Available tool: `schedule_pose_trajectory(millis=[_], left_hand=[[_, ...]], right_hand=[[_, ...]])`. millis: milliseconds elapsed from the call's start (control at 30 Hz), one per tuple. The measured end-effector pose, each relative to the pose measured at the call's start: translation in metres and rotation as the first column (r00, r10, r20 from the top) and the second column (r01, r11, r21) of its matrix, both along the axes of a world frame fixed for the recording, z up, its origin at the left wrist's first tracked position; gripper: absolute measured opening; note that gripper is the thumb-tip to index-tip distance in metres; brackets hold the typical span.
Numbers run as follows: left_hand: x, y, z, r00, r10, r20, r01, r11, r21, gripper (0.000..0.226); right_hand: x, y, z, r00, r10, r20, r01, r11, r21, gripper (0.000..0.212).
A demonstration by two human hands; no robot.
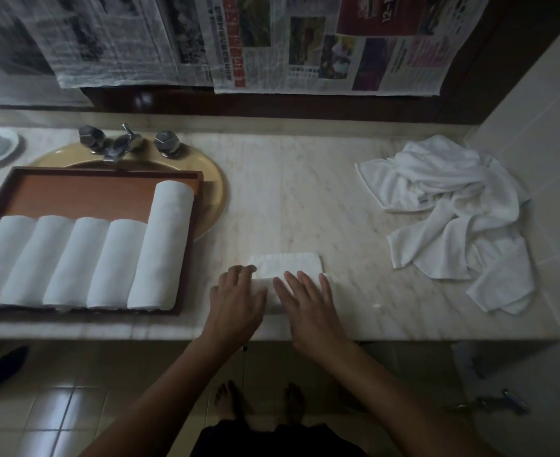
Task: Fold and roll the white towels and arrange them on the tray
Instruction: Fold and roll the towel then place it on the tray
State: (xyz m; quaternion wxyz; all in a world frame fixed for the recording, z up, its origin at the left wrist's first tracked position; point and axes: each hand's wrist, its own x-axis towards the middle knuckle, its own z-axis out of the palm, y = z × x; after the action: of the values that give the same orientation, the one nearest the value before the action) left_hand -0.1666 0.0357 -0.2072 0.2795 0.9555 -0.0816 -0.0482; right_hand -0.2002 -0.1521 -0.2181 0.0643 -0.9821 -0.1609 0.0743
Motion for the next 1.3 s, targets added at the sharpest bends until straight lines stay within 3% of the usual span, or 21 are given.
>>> schedule_pose_trajectory(millis=[100,167,267,433,567,633,700,800,867,967,1100,1200,1300], left_hand=[[-0.007,-0.002,-0.004,0.962,-0.262,0.071,0.244,0.949,0.201,0.059],[-0.005,-0.001,-0.008,0.955,-0.294,0.037,0.271,0.917,0.292,0.065],[0.002,0.003,-0.007,0.946,-0.323,0.019,0.301,0.900,0.315,0.057],[0.005,0.008,0.006,0.916,-0.386,-0.106,0.400,0.879,0.261,0.051],[0.022,0.003,0.014,0.899,-0.370,-0.235,0.424,0.870,0.252,0.051],[0.032,0.003,0.014,0.889,-0.333,-0.315,0.399,0.901,0.173,0.053],[0.036,0.005,0.010,0.892,-0.275,-0.358,0.304,0.952,0.026,0.058],[0.027,0.009,0.007,0.927,-0.051,-0.372,0.019,0.996,-0.088,0.072],[0.019,0.010,0.006,0.869,0.110,-0.482,-0.183,0.977,-0.108,0.071],[0.010,0.007,0.007,0.694,0.071,-0.716,-0.439,0.830,-0.343,0.066],[0.004,-0.006,0.008,0.580,-0.024,-0.814,-0.689,0.518,-0.506,0.056],[0.004,-0.012,0.007,0.579,-0.041,-0.814,-0.752,0.358,-0.553,0.078],[0.001,-0.016,0.012,0.613,0.015,-0.790,-0.750,0.326,-0.576,0.064]], right_hand=[[0.020,-0.004,0.003,1.000,0.023,-0.010,-0.023,1.000,0.005,0.098],[0.032,-0.007,0.008,0.998,0.053,-0.027,-0.053,0.998,0.025,0.087],[0.040,-0.009,0.019,0.988,0.061,-0.145,-0.059,0.998,0.018,0.075],[0.036,-0.014,0.035,0.942,0.044,-0.333,-0.042,0.999,0.014,0.075],[0.013,-0.009,0.030,0.996,0.023,-0.081,-0.020,0.999,0.030,0.083],[0.002,-0.005,0.024,0.999,0.026,-0.024,-0.025,1.000,0.008,0.094],[0.001,-0.004,0.020,0.999,0.039,-0.038,-0.040,0.998,-0.045,0.104],[0.018,-0.005,0.019,0.997,0.040,-0.070,-0.048,0.993,-0.105,0.110],[0.033,-0.004,0.020,0.995,0.045,-0.087,-0.056,0.990,-0.128,0.110],[0.057,-0.004,0.024,0.991,0.089,-0.099,-0.103,0.985,-0.141,0.101],[0.074,-0.007,0.033,0.973,0.124,-0.193,-0.146,0.984,-0.105,0.086],[0.063,-0.006,0.040,0.969,0.165,-0.185,-0.178,0.982,-0.058,0.083],[0.048,-0.007,0.045,0.980,0.176,-0.094,-0.172,0.984,0.044,0.079]])
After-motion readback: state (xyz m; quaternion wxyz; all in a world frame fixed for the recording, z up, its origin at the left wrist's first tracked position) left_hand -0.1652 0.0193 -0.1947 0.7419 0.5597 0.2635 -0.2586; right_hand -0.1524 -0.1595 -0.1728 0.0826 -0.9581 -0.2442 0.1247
